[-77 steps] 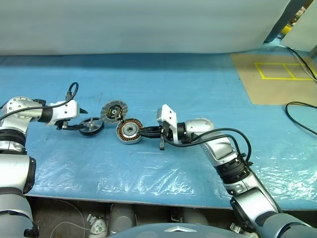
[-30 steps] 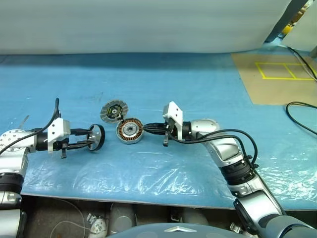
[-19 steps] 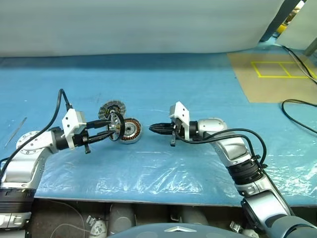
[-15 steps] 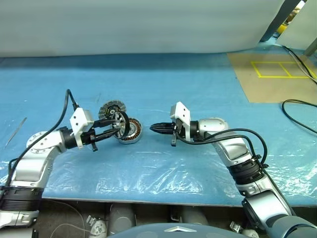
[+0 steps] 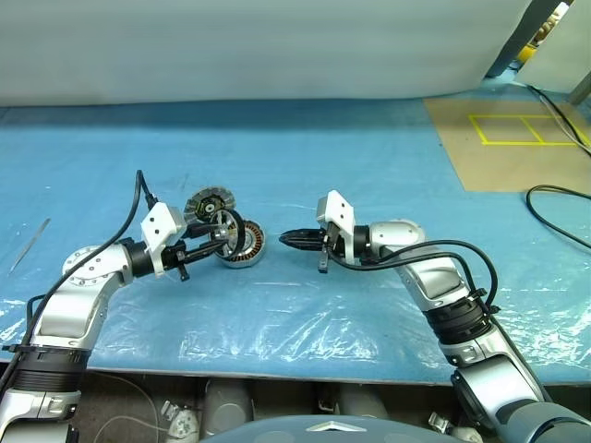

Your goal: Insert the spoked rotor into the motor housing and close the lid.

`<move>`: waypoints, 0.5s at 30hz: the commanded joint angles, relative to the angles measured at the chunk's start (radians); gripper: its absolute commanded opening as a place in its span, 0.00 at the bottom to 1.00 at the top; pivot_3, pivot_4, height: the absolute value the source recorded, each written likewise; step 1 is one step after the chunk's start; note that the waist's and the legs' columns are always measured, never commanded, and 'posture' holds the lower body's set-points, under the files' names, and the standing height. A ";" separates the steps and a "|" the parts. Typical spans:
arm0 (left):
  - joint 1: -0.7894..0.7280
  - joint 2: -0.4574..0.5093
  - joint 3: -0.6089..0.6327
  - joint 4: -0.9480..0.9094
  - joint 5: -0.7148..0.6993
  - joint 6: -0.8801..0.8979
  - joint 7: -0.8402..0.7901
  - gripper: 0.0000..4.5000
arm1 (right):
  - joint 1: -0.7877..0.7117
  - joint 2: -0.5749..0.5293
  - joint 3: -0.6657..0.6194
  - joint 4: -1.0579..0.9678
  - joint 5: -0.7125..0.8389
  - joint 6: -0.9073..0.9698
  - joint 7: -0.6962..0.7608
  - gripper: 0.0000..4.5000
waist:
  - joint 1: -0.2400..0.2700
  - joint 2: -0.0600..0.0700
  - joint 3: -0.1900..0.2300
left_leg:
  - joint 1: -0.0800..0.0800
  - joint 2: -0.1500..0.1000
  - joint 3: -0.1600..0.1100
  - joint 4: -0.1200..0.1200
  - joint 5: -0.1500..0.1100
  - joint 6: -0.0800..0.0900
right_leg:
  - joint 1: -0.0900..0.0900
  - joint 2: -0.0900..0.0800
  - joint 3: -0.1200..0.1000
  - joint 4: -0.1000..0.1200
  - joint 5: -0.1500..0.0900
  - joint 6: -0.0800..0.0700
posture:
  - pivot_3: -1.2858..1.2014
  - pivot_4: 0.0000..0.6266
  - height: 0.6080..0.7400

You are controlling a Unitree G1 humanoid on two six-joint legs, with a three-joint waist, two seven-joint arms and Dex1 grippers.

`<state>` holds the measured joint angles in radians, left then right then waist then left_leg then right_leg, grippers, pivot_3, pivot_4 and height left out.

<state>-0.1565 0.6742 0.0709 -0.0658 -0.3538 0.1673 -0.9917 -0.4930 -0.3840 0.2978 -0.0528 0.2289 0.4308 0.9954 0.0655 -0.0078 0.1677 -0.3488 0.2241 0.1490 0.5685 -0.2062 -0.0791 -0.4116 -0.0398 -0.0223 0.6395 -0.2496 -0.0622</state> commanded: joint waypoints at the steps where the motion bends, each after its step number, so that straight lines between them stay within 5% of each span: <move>1: -0.018 0.012 0.001 -0.013 0.000 0.007 -0.004 0.29 | -0.004 0.007 0.000 -0.010 0.001 -0.023 -0.006 0.00 | 0.000 0.000 0.000 | 0.000 0.000 0.000 0.000 0.000 0.000 | 0.000 0.000 0.000 0.000 0.000 0.000 | 0.52 0.24 1.00; 15: -0.018 0.010 -0.036 0.008 0.036 0.006 -0.013 0.29 | -0.004 0.013 0.009 0.002 -0.015 -0.037 -0.016 0.00 | 0.000 0.000 0.000 | 0.000 0.000 0.000 0.000 0.000 0.000 | 0.001 0.000 0.000 0.000 0.000 0.000 | 0.52 0.24 1.00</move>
<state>-0.1743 0.6724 0.0413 -0.0563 -0.3282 0.1755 -0.9973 -0.4931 -0.3776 0.3068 -0.0380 0.2101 0.4145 0.9794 0.0658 -0.0077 0.1676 -0.3484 0.2240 0.1490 0.5685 -0.2062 -0.0791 -0.4109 -0.0400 -0.0223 0.6395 -0.2497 -0.0624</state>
